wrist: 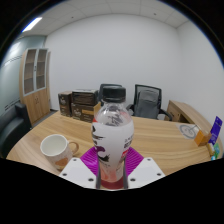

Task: Pour water

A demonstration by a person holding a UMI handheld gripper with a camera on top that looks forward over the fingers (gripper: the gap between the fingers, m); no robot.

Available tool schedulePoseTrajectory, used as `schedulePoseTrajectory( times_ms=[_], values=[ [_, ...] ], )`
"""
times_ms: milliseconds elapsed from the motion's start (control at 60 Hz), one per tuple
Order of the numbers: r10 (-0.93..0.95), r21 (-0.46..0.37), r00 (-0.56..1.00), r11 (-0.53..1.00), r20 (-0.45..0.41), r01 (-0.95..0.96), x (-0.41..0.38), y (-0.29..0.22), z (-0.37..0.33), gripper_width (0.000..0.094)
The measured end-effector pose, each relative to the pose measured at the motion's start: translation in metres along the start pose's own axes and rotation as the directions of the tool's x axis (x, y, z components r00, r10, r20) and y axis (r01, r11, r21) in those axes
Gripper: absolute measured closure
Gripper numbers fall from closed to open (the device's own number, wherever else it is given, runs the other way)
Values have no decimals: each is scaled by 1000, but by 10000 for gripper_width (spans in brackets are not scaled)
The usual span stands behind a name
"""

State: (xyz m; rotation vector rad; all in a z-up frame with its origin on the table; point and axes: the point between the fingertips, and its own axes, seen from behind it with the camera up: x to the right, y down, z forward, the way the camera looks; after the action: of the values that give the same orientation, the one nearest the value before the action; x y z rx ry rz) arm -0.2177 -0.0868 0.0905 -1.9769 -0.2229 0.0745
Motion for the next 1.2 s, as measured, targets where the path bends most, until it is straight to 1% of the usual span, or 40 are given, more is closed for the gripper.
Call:
schedulePoseTrajectory(
  times_ms=[83, 100, 117, 133, 150, 167, 233, 267, 333, 383, 400, 433, 467, 483, 500, 517, 583, 767, 1000, 1200],
  values=[
    [15, -33, 1000, 999, 8, -15, 0, 27, 8, 627],
    [19, -30, 1000, 999, 10, -19, 0, 29, 7, 620],
    [20, 11, 1000, 1000, 10, -21, 1, 23, 6, 621],
    [20, 20, 1000, 1000, 8, -20, 1, 25, 6, 622],
    [22, 5, 1000, 1000, 5, -22, 1, 30, 6, 619],
    [27, 21, 1000, 999, 4, -27, 1, 27, 6, 616],
    [41, 36, 999, 999, 1, -41, 2, 28, 5, 604],
    [47, 37, 999, 998, 0, -47, 3, 27, 5, 577],
    [57, 23, 998, 998, -2, -57, 3, 27, 5, 483],
    [62, -3, 998, 998, -1, -62, 3, 30, 2, 435],
    [65, -15, 998, 998, -1, -65, 3, 32, 1, 399],
    [74, -37, 997, 997, -3, -74, 3, 34, -2, 273],
    [80, -58, 997, 995, -8, -80, 3, 36, -7, 84],
    [81, -68, 997, 994, -12, -82, 3, 36, -10, 71],
    [81, -80, 997, 993, -18, -82, 3, 37, -13, 103],
    [80, -90, 996, 993, -30, -83, 5, 38, -18, 114],
    [76, -108, 994, 991, -79, -84, 7, 35, -37, 72],
    [99, -145, 980, 982, -170, -124, -6, 17, -123, 85],
    [102, -149, 963, 979, -248, -142, -37, 2, -231, 79],
    [87, -142, 954, 981, -286, -132, -51, 2, -285, 79]
  ],
)
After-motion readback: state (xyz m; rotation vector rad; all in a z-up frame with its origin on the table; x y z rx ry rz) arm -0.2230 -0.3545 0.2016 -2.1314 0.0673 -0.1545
